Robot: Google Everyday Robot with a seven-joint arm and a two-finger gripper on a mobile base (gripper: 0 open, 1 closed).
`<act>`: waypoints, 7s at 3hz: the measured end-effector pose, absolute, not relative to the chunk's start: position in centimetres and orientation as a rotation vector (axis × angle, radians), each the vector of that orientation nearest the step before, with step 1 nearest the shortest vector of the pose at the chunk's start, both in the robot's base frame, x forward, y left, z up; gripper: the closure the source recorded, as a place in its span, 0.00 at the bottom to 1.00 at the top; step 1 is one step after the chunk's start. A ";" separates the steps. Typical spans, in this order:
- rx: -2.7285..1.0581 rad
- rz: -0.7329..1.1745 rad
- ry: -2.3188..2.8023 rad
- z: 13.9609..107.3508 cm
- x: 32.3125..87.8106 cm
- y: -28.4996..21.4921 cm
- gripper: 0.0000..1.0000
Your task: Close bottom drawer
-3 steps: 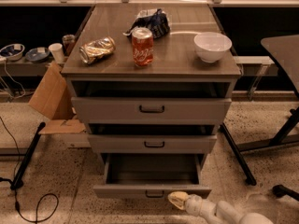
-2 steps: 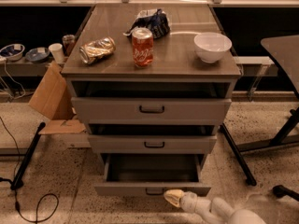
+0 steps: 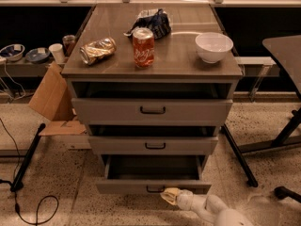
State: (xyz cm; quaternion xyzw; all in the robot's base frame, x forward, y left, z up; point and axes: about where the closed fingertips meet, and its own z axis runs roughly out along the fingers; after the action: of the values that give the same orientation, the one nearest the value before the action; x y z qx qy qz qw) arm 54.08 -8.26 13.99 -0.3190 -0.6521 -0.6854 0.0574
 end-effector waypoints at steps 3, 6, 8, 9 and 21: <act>-0.971 -2.038 -1.924 14.2 56.8 -7.1 1.00; -0.928 -1.901 -2.031 14.8 59.8 -5.0 1.00; -0.806 -1.911 -2.093 16.2 60.6 -3.5 1.00; -0.801 -1.908 -2.115 16.5 60.8 -3.4 1.00; -1.152 -1.605 -2.127 15.4 60.7 -1.3 1.00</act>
Offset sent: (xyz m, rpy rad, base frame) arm 0.0337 0.0101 0.0032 0.0264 0.0402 0.0454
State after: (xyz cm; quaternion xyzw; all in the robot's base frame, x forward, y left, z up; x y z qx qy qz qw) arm 60.66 -1.34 15.35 -0.3942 -0.7276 -0.5488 0.1189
